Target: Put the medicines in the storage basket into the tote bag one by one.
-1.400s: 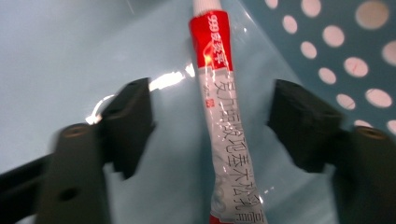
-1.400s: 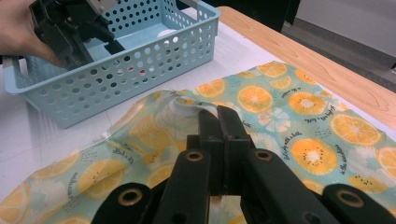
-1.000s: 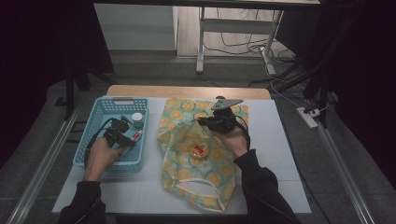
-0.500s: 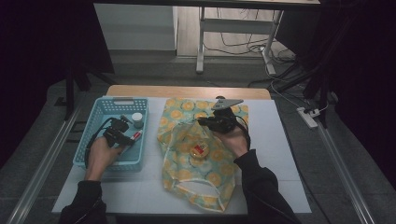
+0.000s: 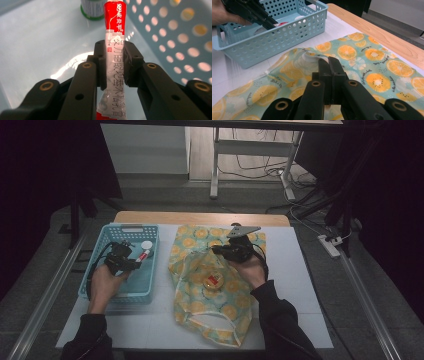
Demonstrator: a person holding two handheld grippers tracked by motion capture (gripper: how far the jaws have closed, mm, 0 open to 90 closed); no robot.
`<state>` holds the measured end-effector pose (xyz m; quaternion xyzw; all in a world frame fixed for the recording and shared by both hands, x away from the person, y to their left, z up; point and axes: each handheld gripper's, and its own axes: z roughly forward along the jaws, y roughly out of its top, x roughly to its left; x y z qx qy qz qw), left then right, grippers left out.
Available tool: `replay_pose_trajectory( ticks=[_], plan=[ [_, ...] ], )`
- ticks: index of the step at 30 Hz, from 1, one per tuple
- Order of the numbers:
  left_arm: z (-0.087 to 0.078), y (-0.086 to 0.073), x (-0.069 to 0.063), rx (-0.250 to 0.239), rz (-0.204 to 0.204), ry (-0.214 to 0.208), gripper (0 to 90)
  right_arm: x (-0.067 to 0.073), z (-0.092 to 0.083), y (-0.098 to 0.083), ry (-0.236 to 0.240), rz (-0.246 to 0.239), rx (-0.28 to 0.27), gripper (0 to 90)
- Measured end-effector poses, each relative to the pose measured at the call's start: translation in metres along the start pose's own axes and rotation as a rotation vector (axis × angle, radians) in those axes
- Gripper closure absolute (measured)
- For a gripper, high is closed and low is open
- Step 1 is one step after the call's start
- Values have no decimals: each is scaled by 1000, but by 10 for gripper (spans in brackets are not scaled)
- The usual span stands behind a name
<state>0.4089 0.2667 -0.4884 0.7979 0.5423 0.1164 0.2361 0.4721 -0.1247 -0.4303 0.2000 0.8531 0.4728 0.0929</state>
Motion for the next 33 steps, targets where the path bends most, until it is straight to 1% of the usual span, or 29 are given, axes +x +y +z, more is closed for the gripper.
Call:
replay_pose_trajectory(
  ticks=[3, 5, 13, 15, 18, 23, 29, 33],
  plan=[
    [-5, 1, 0, -41, 5, 3, 755, 0, 0, 0, 1, 0, -2, 900],
    [-10, 1, -1, -67, 6, -4, 755, 0, 0, 0, 0, -2, -2, 900],
    [-28, 0, 0, -145, -48, -32, 756, 0, -2, 1, 0, -3, -8, 900],
    [-32, 0, 0, -157, -53, -44, 756, 0, -2, 1, -1, -3, -8, 900],
    [-36, 0, -4, -171, -42, -61, 756, 0, -2, 1, -3, -2, -8, 900],
    [-44, 4, -15, -198, -11, -86, 756, 0, -2, 1, -3, -1, -10, 900],
    [-52, 10, -30, -211, 36, -122, 756, 0, -3, 1, -3, 1, -13, 900],
    [-56, 13, -39, -220, 57, -150, 756, 0, -3, 1, -6, 0, -13, 900]
  ],
)
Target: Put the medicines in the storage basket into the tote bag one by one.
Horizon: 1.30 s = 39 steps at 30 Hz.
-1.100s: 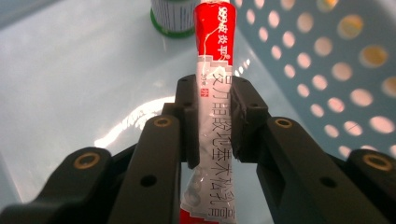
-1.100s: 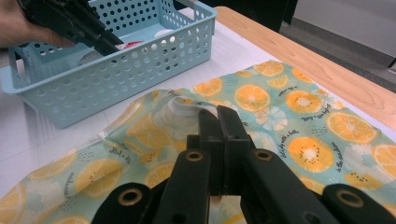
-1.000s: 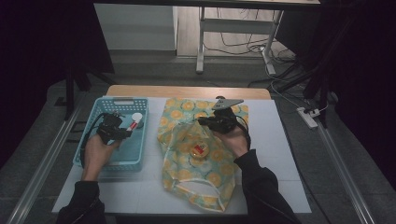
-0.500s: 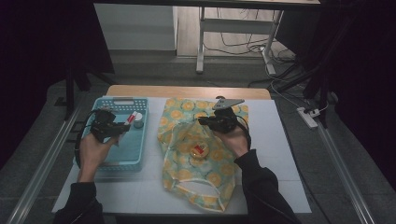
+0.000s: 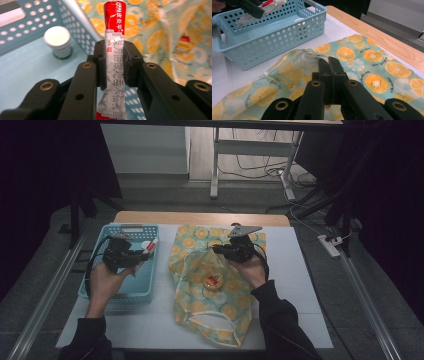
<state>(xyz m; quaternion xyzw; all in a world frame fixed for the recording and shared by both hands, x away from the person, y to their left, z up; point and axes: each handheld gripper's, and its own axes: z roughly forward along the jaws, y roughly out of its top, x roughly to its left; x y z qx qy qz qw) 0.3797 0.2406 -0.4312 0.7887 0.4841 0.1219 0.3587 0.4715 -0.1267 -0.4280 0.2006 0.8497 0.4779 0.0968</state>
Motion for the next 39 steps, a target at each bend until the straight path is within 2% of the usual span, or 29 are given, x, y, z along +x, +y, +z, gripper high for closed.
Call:
replay_pose_trajectory(
  ticks=[7, 10, 24, 28, 39],
  plan=[
    [1, 8, -22, 0, 48, -61, 757, 0, 0, 0, 0, 0, -2, 900],
    [4, 12, -33, 2, 67, -126, 756, 0, 0, 0, 0, -1, -2, 900],
    [23, 23, -77, 37, 163, -220, 756, -1, 0, 0, -2, -1, -5, 900],
    [32, 25, -90, 52, 192, -264, 756, -1, 0, 0, -2, -1, -5, 900],
    [63, 29, -116, 100, 235, -289, 756, 1, 0, 1, -1, -5, -9, 900]
  ],
)
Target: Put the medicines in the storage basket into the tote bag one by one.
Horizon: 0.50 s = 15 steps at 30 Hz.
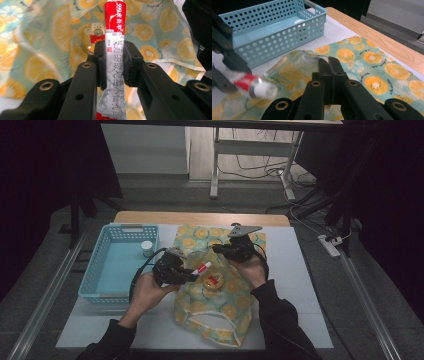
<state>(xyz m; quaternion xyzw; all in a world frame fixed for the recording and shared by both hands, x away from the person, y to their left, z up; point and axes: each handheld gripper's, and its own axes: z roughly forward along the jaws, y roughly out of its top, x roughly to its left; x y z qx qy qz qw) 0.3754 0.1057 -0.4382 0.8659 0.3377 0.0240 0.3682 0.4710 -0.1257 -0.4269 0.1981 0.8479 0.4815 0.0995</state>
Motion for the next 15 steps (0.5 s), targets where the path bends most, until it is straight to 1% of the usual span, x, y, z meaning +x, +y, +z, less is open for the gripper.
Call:
replay_pose_trajectory(
  ticks=[3, 8, 11, 15],
  plan=[
    [10, 4, -4, 10, 11, 5, 756, 0, 0, 0, 1, -2, 1, 900],
    [24, 9, -7, 31, 27, 19, 756, 0, 0, 0, 1, -1, 0, 900],
    [30, 10, -5, 31, 21, 16, 755, 0, 0, 0, 1, -2, 0, 900],
    [37, 12, -2, 33, 8, 22, 755, 1, 1, 0, -1, 0, 1, 900]
  ],
)
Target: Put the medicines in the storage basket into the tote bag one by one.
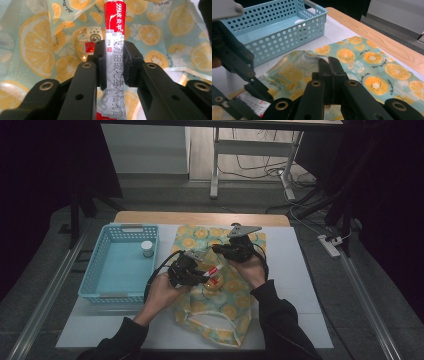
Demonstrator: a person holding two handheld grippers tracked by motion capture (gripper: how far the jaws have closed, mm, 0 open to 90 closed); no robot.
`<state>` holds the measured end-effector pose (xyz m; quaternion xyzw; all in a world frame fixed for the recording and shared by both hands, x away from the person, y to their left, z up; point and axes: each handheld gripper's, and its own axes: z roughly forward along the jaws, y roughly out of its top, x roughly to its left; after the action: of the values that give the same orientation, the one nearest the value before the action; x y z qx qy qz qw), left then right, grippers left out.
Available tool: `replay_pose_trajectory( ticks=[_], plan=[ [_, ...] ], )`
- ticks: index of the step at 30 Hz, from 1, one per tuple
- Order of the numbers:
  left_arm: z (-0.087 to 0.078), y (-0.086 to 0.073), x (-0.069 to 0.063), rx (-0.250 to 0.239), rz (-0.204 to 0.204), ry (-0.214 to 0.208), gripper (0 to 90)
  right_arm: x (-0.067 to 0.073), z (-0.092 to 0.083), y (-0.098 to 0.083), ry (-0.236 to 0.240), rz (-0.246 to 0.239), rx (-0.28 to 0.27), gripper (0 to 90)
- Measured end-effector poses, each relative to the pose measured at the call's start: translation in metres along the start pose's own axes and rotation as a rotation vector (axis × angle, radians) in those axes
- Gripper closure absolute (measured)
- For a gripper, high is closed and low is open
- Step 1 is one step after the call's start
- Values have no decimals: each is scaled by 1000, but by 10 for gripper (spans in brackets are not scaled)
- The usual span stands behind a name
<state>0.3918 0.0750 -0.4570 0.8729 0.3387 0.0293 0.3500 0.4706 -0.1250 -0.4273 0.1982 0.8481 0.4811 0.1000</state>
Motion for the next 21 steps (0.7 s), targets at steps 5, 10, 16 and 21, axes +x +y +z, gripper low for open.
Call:
replay_pose_trajectory(
  ticks=[5, 10, 16, 21],
  plan=[
    [9, 5, 3, 0, -1, 32, 755, 0, 0, 0, 0, -3, -1, 900],
    [21, 10, 6, 6, 6, 70, 755, 1, 0, 0, 2, -5, -4, 900],
    [31, 10, 16, 3, -7, 109, 755, 1, 1, -1, 2, -3, 1, 900],
    [40, 10, 25, 15, -22, 133, 754, 2, 3, -1, 1, -4, 6, 900]
  ],
)
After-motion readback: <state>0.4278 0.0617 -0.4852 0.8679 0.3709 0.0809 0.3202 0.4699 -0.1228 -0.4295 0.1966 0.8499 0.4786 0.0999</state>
